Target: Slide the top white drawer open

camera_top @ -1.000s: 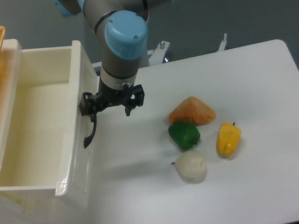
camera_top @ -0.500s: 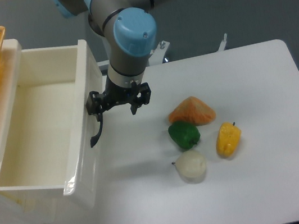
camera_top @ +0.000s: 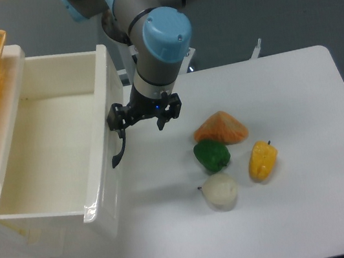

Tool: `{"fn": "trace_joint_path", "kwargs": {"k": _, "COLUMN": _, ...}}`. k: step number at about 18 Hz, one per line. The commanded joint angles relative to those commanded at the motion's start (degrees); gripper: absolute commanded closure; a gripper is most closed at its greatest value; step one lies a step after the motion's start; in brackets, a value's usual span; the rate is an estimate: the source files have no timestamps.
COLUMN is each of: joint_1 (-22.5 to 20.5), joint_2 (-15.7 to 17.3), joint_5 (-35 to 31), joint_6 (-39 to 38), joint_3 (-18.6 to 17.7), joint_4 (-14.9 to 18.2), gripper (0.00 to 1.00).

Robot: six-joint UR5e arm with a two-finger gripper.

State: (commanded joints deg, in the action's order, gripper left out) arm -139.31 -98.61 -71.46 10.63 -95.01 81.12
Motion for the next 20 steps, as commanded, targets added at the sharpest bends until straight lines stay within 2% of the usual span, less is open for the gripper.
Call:
{"fn": "trace_joint_path", "kwargs": {"k": 3, "joint_1": -0.88, "joint_2": 0.00, "joint_5": -0.09, "joint_6": 0.35, "joint_3": -0.17, "joint_4": 0.35, "gripper": 0.00}}
{"fn": "trace_joint_path", "kwargs": {"k": 7, "joint_1": -1.23, "joint_2": -0.09, "joint_5": -0.09, "joint_6": 5.97, "joint_3": -0.53, "joint_4": 1.93, "gripper": 0.00}}
{"fn": "trace_joint_path", "kwargs": {"k": 13, "joint_1": -2.64, "joint_2": 0.09, "joint_5": -0.35, "joint_6": 9.05, "joint_3": -0.44, "joint_4": 2.46, "gripper": 0.00}}
{"fn": "trace_joint_path", "kwargs": {"k": 20, "joint_1": -2.64, "joint_2": 0.09, "joint_5": 0.00, "joint_6": 9.05, "joint_3": -0.26, "joint_4": 2.55, "gripper": 0.00}}
